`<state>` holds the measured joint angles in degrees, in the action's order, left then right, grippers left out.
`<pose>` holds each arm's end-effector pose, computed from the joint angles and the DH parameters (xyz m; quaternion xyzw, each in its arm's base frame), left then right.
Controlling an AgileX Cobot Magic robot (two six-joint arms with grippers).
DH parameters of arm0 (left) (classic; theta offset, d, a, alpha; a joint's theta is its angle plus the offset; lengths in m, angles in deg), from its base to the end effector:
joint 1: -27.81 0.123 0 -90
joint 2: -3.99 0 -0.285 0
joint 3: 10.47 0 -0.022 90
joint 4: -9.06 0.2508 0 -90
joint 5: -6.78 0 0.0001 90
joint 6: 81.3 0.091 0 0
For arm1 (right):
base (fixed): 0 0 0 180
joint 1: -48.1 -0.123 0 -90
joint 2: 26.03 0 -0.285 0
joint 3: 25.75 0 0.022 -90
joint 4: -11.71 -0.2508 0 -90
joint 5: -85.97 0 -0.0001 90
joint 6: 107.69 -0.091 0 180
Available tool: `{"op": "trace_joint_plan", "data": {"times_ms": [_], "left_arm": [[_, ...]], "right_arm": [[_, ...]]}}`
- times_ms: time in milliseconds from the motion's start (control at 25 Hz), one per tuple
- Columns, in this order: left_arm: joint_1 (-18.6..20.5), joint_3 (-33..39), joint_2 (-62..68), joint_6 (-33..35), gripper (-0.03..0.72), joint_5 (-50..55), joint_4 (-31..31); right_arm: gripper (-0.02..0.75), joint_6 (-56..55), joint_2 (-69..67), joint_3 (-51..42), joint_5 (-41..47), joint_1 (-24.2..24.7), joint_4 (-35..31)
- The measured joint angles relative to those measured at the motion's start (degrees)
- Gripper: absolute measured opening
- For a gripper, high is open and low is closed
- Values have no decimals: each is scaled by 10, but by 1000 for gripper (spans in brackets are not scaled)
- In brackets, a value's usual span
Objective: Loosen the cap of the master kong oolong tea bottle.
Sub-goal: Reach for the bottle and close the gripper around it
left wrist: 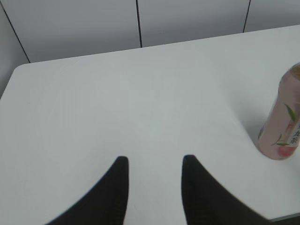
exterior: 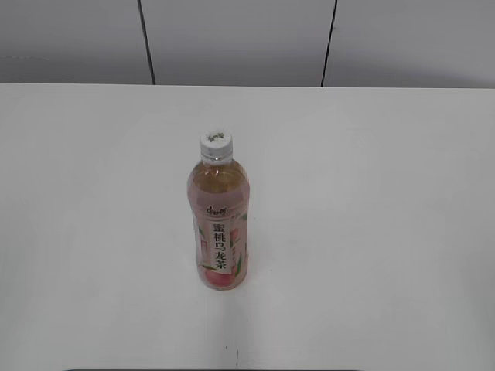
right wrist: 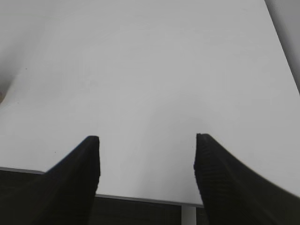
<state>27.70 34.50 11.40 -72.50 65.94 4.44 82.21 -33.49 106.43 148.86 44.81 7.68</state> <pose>-0.0130 -0.0063 0.2970 0.0665 0.8234 0.0025 0.5635 -0.0092 0.0052 0.2780 -0.1008 0.8515 0.0054 0.5146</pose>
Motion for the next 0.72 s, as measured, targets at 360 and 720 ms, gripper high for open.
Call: {"op": "trace_joint_plan", "data": {"times_ms": [360,720], "left_arm": [[0,0,0,0,241,0,0],[0,0,0,0,241,0,0]], "right_arm": [[483,0,0,0,0,0,0],[483,0,0,0,0,0,0]]}}
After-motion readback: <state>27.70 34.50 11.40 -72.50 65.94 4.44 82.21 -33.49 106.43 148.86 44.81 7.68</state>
